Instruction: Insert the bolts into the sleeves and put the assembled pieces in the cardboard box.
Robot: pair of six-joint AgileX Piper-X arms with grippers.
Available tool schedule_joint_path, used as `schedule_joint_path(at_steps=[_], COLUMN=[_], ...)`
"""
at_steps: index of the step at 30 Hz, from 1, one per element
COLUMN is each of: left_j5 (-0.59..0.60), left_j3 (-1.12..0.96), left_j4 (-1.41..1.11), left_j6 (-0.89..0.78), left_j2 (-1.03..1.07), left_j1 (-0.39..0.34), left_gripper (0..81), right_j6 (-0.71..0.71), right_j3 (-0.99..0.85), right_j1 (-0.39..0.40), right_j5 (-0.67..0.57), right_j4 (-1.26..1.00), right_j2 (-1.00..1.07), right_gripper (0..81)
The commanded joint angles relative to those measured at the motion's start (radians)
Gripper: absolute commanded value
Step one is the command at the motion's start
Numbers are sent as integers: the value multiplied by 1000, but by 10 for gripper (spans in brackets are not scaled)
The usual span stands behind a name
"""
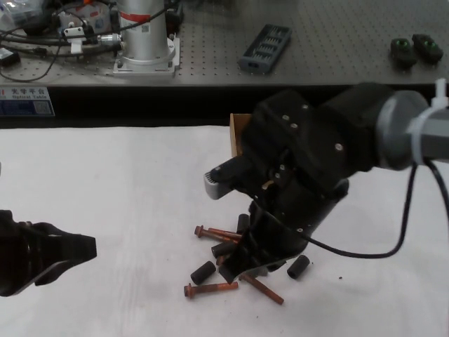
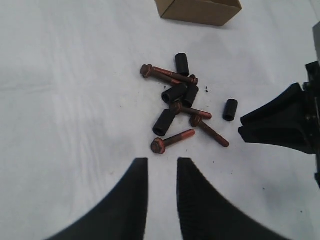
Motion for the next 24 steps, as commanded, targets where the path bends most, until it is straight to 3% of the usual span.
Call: schedule_joint_path(at_steps=[1, 11, 13, 16, 24], left_j5=[23, 76, 96, 127, 130], left_j3=[-12, -12, -12, -12, -12], left_j4=[3, 3, 3, 3, 3], left_j6=[-38, -88, -101, -111, -115], left_j2=[3, 3, 3, 3, 1], left_j1=[4, 4, 4, 4, 4], left_gripper=[158, 158, 158, 158, 158], right_j6=[-54, -55, -54, -54, -76], right_j3=[-43, -44, -44, -49, -49], right_j1=[5, 5, 5, 5, 7], right_j5=[2, 2, 2, -1, -14], right_j4=[40, 22, 12, 6, 6], right_j2=[42, 83, 83, 83, 83], right_gripper=[115, 158, 134, 15, 43])
